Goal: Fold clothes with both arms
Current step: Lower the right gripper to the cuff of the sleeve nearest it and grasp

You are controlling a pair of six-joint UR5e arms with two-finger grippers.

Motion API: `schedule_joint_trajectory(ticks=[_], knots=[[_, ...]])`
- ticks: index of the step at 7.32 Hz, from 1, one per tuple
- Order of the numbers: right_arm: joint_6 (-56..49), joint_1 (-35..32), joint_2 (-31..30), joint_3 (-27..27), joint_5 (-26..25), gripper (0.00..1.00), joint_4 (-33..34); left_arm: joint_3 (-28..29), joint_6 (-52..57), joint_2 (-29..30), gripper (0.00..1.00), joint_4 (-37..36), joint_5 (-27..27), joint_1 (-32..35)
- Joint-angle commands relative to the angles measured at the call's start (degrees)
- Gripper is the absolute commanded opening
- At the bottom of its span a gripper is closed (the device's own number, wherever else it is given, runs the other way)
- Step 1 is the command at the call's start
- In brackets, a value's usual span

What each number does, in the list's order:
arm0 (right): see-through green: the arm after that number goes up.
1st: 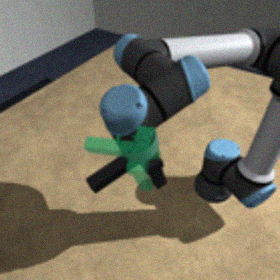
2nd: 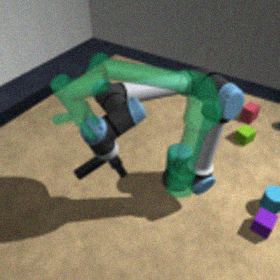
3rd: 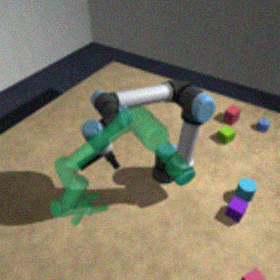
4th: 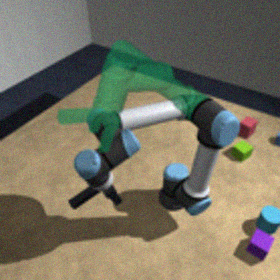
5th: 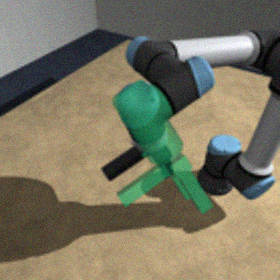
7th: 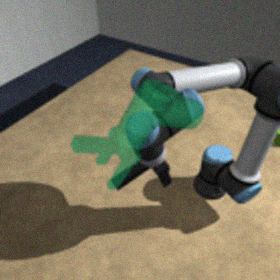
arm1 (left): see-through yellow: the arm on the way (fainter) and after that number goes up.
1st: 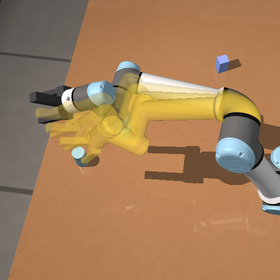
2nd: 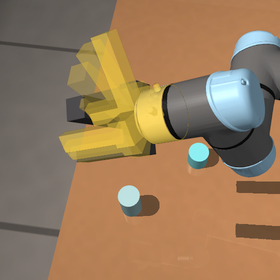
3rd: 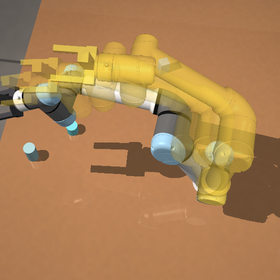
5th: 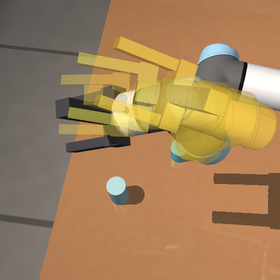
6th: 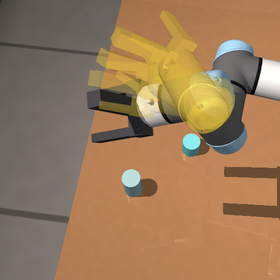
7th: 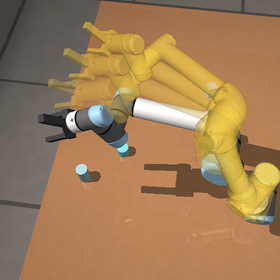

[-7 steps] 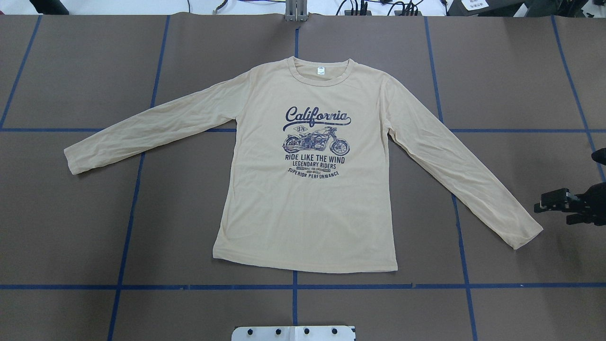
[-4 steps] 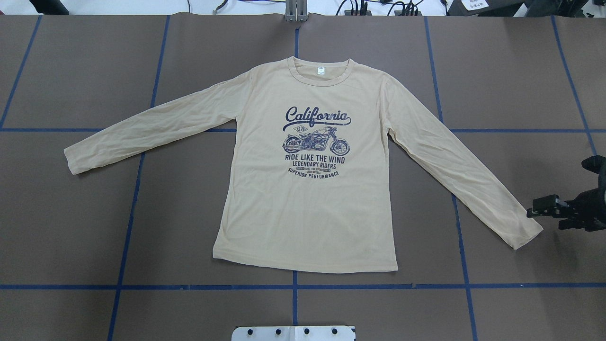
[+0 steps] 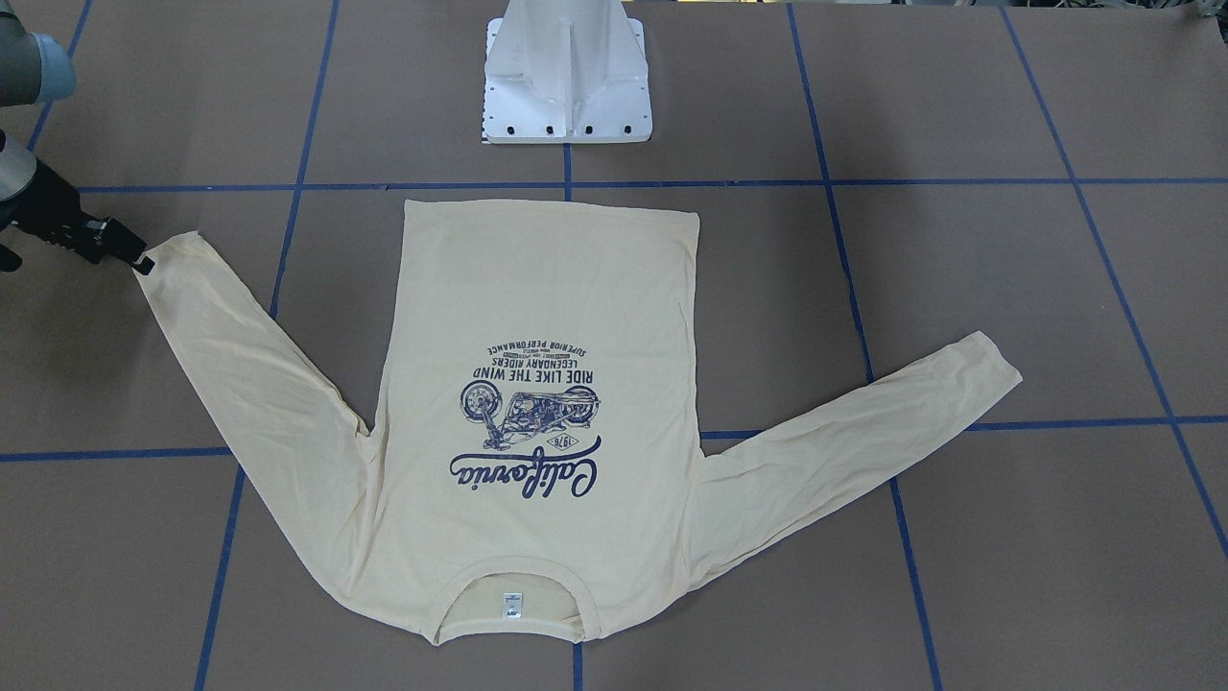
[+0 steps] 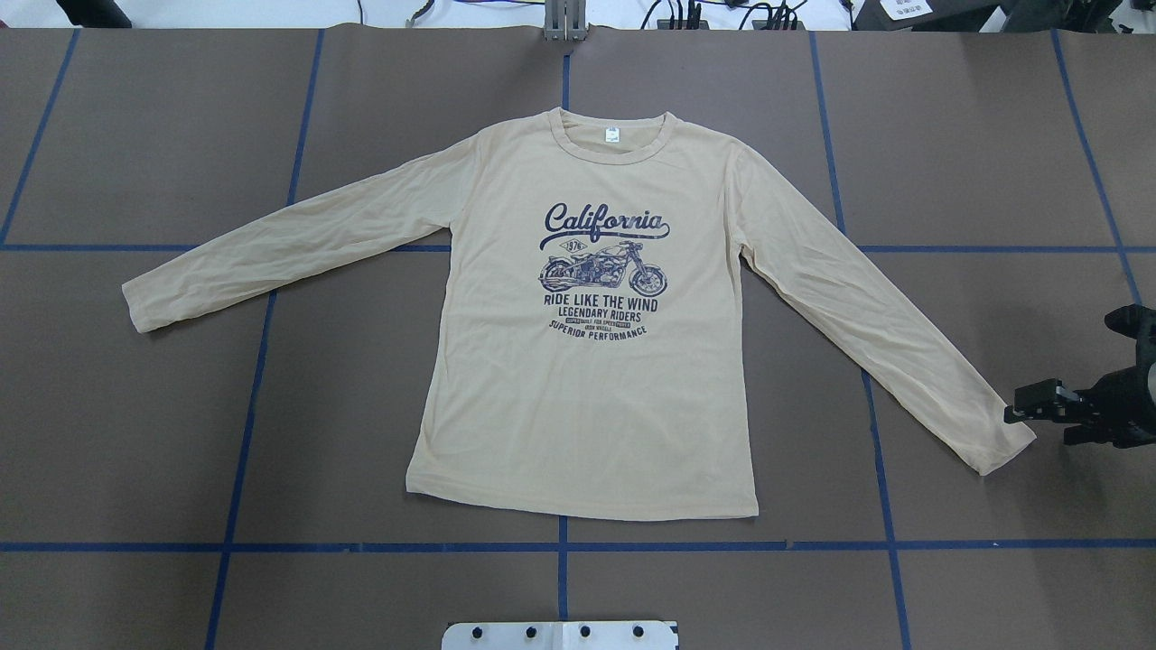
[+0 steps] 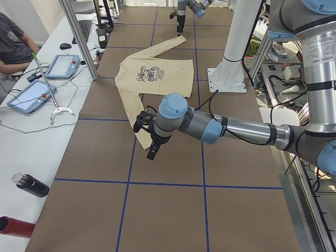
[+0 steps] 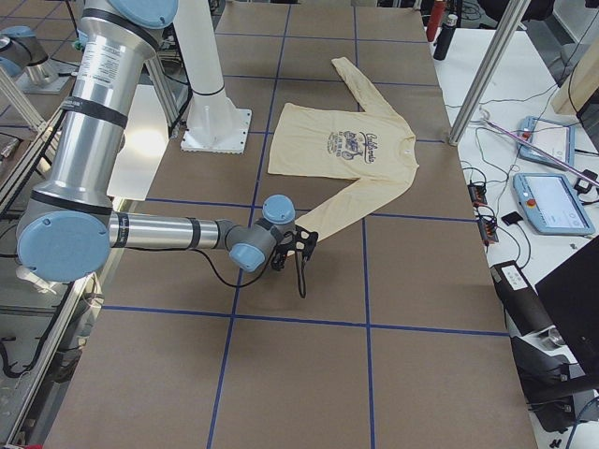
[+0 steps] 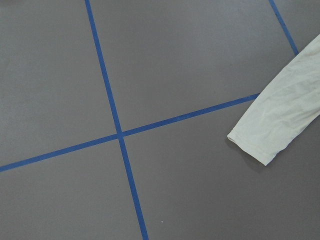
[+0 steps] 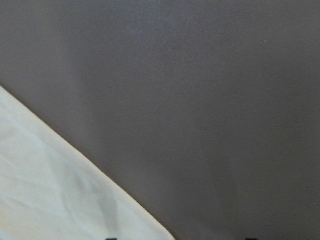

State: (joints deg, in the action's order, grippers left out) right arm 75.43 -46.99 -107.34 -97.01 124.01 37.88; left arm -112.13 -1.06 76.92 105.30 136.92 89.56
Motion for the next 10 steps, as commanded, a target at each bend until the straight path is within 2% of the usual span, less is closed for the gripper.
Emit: schedule_joint_trajectory(ticks=[1, 2, 3, 4, 5, 7, 10], knots=[[0.1, 0.9, -0.2, 0.1, 0.3, 0.87, 0.0, -0.2, 0.0, 0.0, 0.99, 0.0, 0.1, 0.0], [0.1, 1.1, -0.5, 0.1, 0.4, 0.77, 0.0, -0.2, 0.0, 0.0, 0.99, 0.1, 0.1, 0.0], [0.1, 1.0, -0.9, 0.0, 1.5, 0.46, 0.0, -0.2, 0.0, 0.0, 0.99, 0.1, 0.1, 0.0], [0.1, 1.1, -1.1, 0.0, 1.8, 0.11, 0.0, -0.2, 0.0, 0.0, 0.99, 0.0, 0.1, 0.0], [0.0, 1.1, -1.4, -0.1, 1.8, 0.0, -0.1, -0.2, 0.0, 0.0, 0.99, 0.0, 0.1, 0.0], [0.1, 0.9, -1.5, -0.6, 2.7, 0.0, -0.1, -0.3, -0.1, -0.1, 0.99, 0.0, 0.1, 0.0], [0.1, 0.7, -4.7, -5.2, 2.7, 0.0, -0.1, -0.5, 0.0, -0.1, 0.99, 0.0, 0.1, 0.0]])
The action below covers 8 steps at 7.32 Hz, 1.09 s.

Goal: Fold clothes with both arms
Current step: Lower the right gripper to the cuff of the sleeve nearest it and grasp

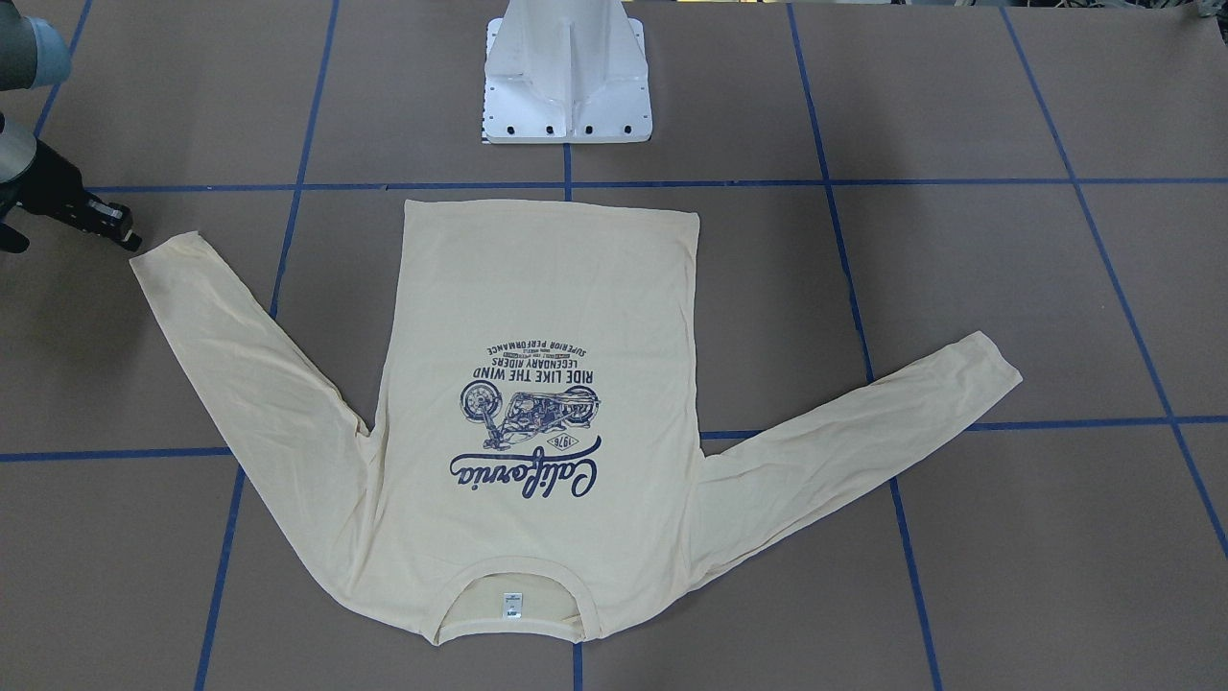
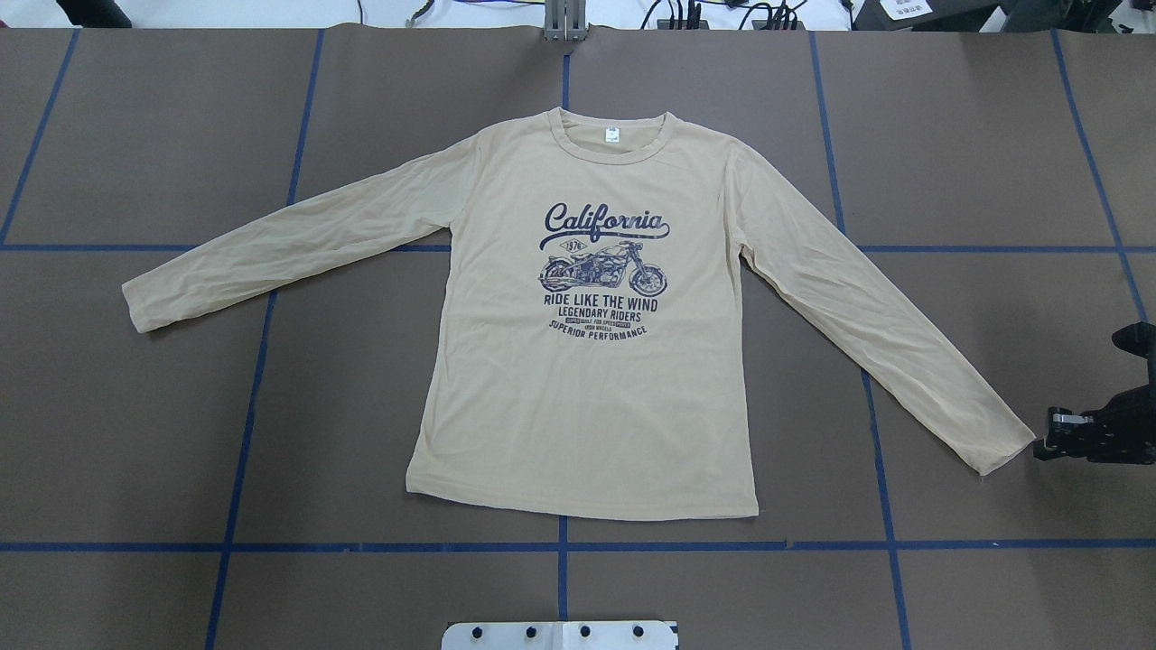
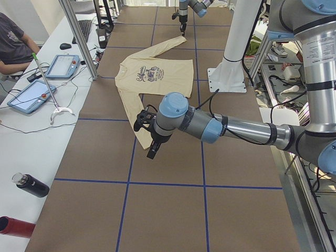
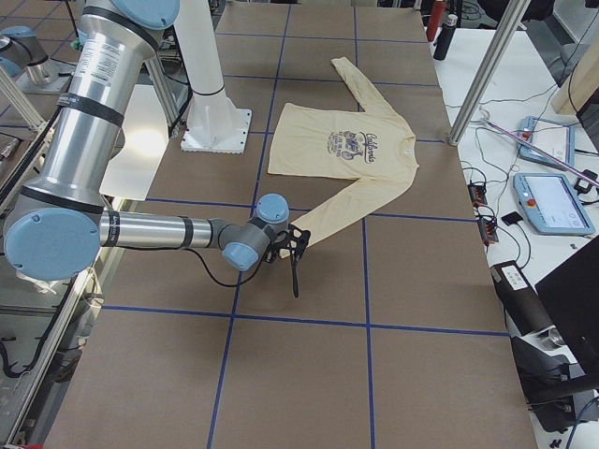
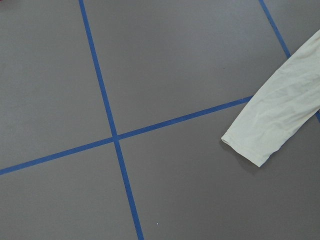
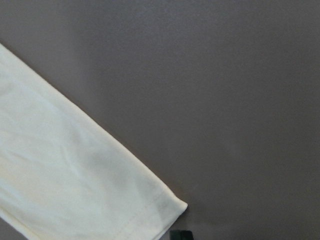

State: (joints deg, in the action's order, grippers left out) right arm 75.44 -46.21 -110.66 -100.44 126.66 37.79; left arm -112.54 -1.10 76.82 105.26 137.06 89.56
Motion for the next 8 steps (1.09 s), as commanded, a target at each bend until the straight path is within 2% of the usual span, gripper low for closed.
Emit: schedule_joint_trajectory(ticks=[1, 2, 3, 7, 8], knots=[[0.1, 0.1, -1.3, -1.3, -0.3, 0.0, 0.0, 0.0, 0.0, 0.0, 0.99, 0.0, 0.0, 0.0], [0.1, 0.3, -0.4, -0.4, -0.6, 0.42, 0.2, 0.0, 0.0, 0.0, 0.99, 0.0, 0.0, 0.0], [0.4, 0.3, 1.0, 1.0, -0.7, 0.65, 0.2, 0.0, 0.0, 0.0, 0.99, 0.0, 0.0, 0.0], [0.9, 0.4, 2.4, 2.7, -2.5, 0.66, 0.4, 0.0, 0.0, 0.1, 0.99, 0.0, 0.0, 0.0], [0.9, 0.4, 2.5, 3.0, -2.6, 0.63, 0.4, 0.0, 0.0, 0.1, 0.99, 0.0, 0.0, 0.0]])
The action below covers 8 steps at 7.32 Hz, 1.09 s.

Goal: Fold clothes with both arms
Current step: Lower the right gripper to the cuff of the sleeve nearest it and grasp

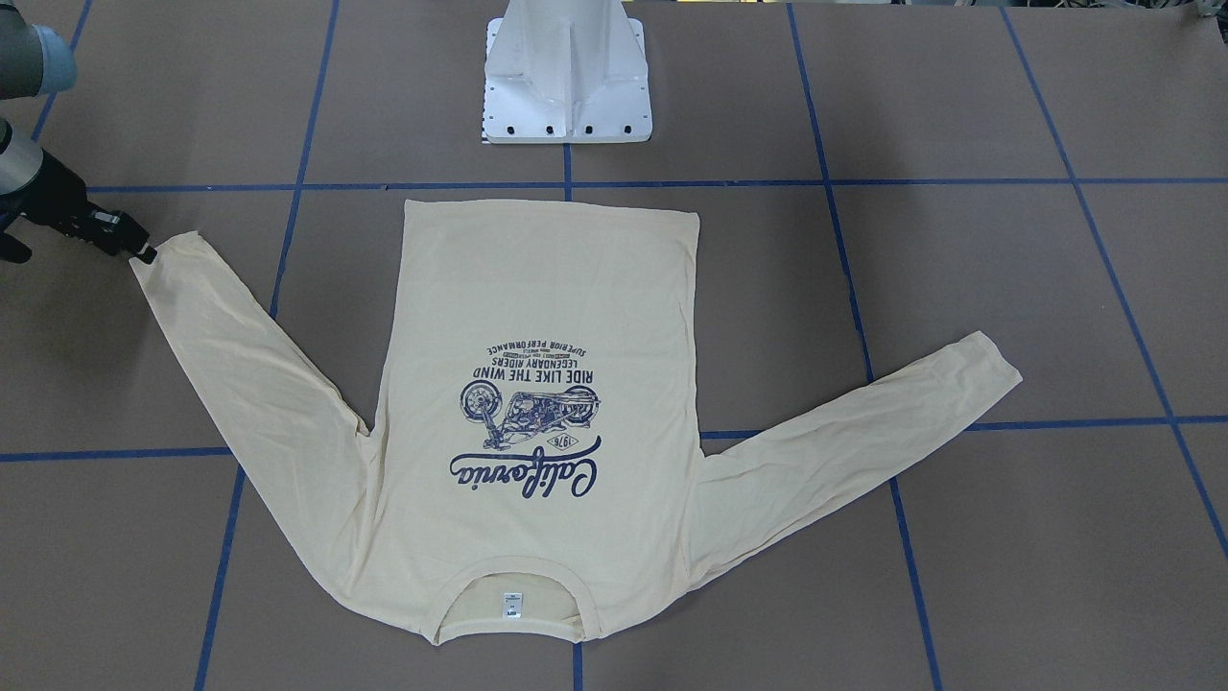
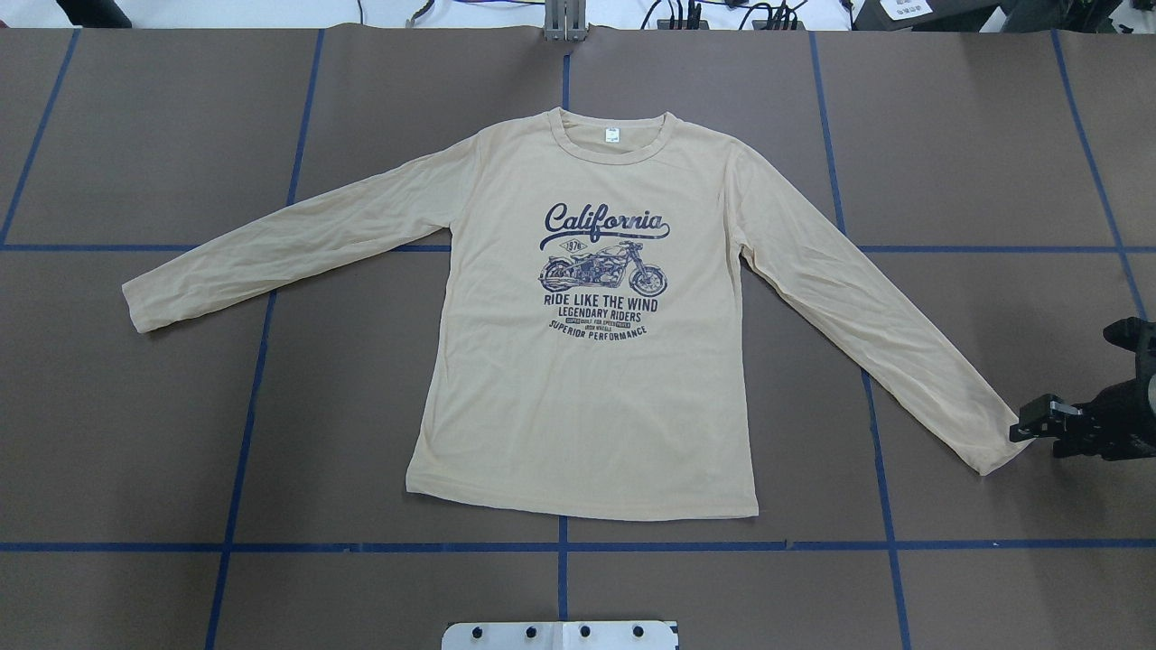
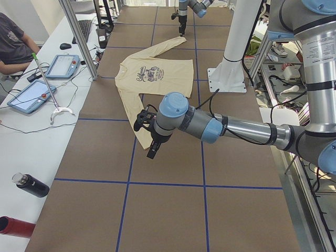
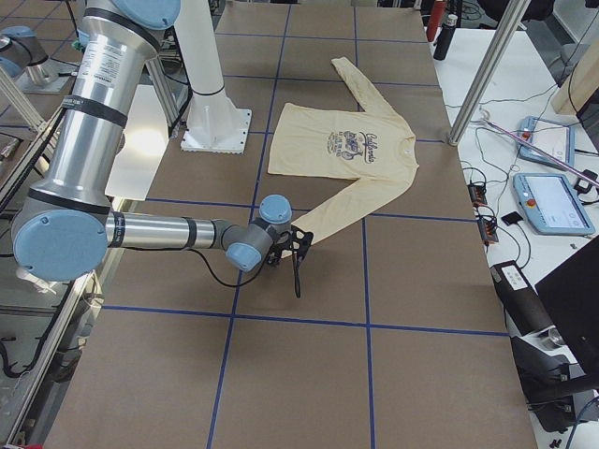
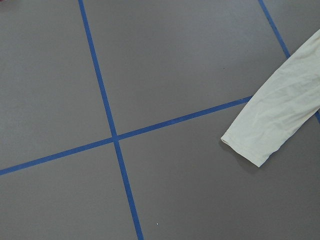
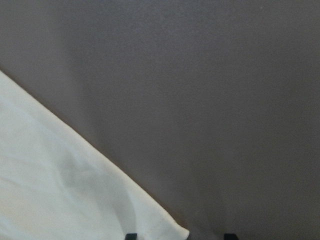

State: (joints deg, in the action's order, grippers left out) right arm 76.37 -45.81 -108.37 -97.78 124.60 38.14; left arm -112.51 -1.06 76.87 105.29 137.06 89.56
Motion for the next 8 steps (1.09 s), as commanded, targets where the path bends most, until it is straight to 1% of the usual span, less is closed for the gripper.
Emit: schedule_joint_trajectory(ticks=[1, 2, 3, 4, 6, 8], knots=[[0.0, 0.0, 0.2, 0.3, -0.5, 0.52, 0.1, 0.0, 0.0, -0.1, 0.99, 0.1, 0.0, 0.0], [0.0, 0.0, 0.2, 0.3, -0.4, 0.48, 0.1, -0.1, 0.0, -0.1, 0.99, 0.1, 0.0, 0.0], [0.0, 0.0, 0.2, 0.3, -0.4, 0.36, 0.1, 0.0, 0.0, -0.1, 0.99, 0.1, 0.0, 0.0], [0.0, 0.0, 0.2, 0.3, -0.3, 0.0, 0.1, -0.1, 0.0, -0.1, 0.99, 0.1, 0.0, 0.0], [0.0, -0.1, 0.1, 0.1, -0.2, 0.0, -0.1, 0.0, 0.0, -0.1, 0.99, 0.1, 0.0, 0.0], [0.0, -0.5, -0.3, -2.0, 0.5, 0.0, 0.0, 0.0, 0.1, -0.1, 0.99, 0.0, 0.0, 0.0]])
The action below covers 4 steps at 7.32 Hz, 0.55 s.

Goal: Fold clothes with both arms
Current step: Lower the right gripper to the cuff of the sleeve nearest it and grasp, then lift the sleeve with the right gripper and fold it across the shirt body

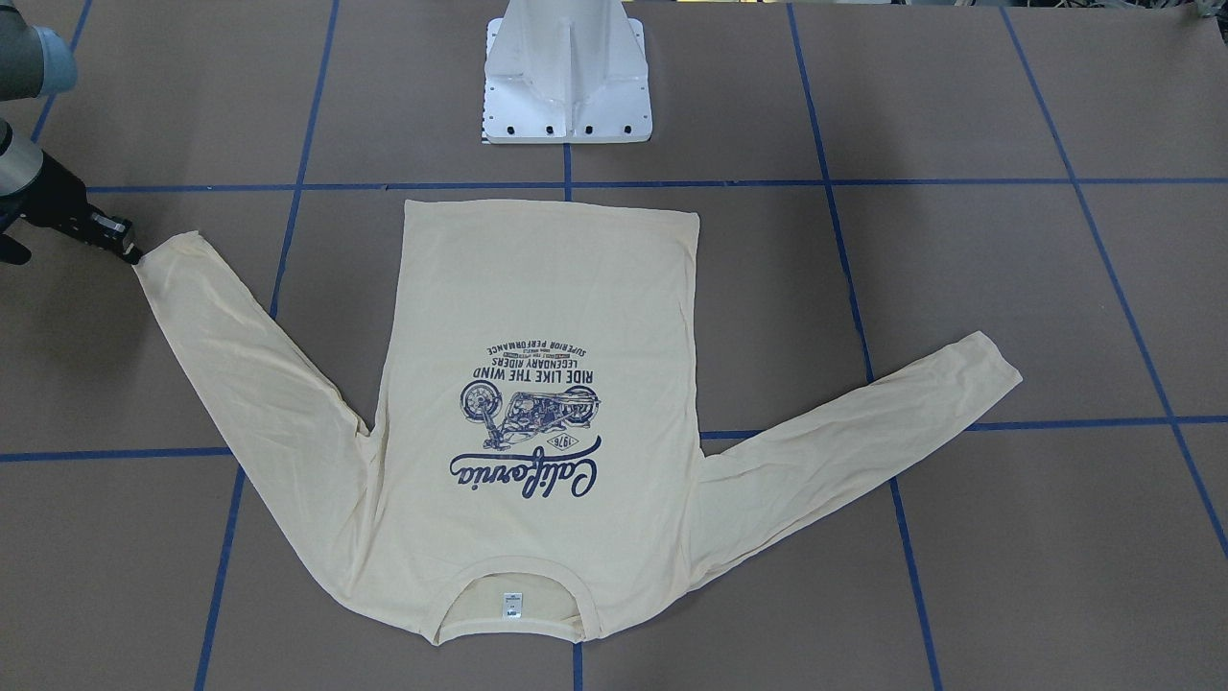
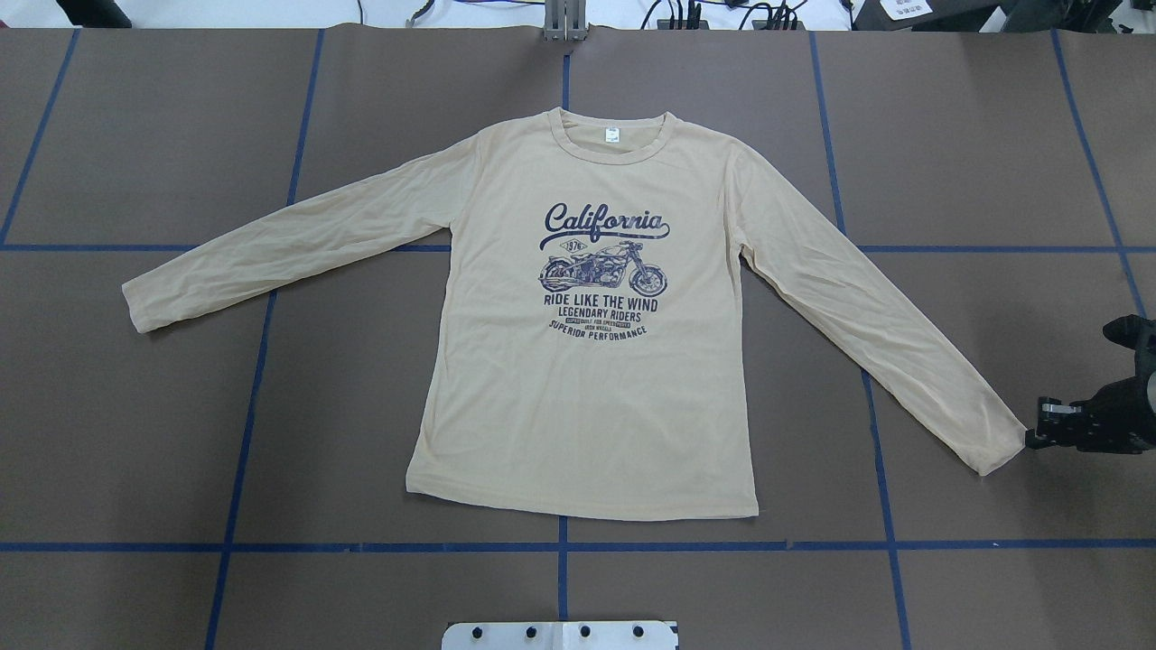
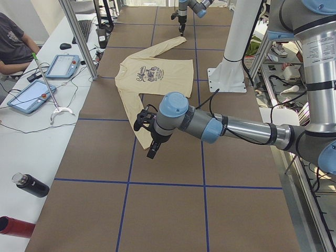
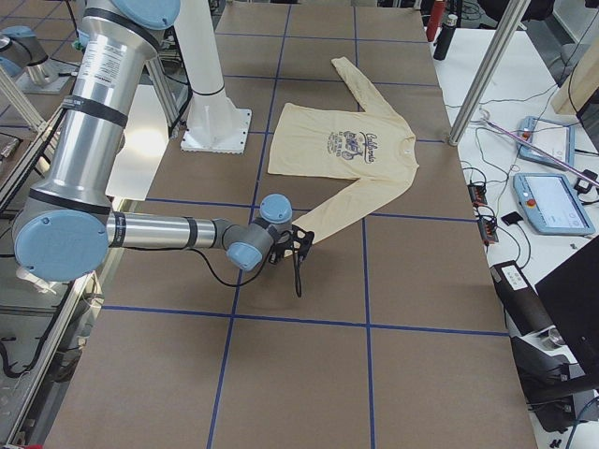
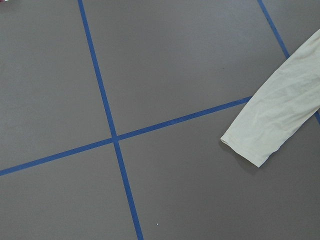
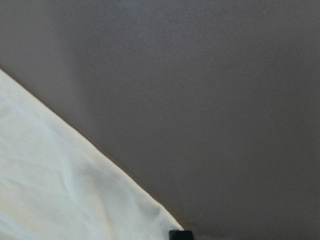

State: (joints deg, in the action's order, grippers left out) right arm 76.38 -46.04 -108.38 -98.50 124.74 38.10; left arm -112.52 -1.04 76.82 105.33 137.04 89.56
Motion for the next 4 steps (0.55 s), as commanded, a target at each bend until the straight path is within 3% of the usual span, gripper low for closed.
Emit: schedule_joint_trajectory(ticks=[1, 2, 4], knots=[[0.0, -0.5, -0.4, -1.5, 0.3, 0.0, 0.0, -0.1, 0.1, -0.1, 0.99, 0.0, 0.0, 0.0], [0.0, -1.8, -0.2, -2.5, 1.1, 0.0, 0.3, 0.0, 0.1, -0.1, 0.99, 0.0, 0.0, 0.0], [0.0, -7.6, 3.3, -3.8, 7.9, 0.0, 1.1, -0.2, 0.1, 0.0, 0.99, 0.1, 0.2, 0.0]])
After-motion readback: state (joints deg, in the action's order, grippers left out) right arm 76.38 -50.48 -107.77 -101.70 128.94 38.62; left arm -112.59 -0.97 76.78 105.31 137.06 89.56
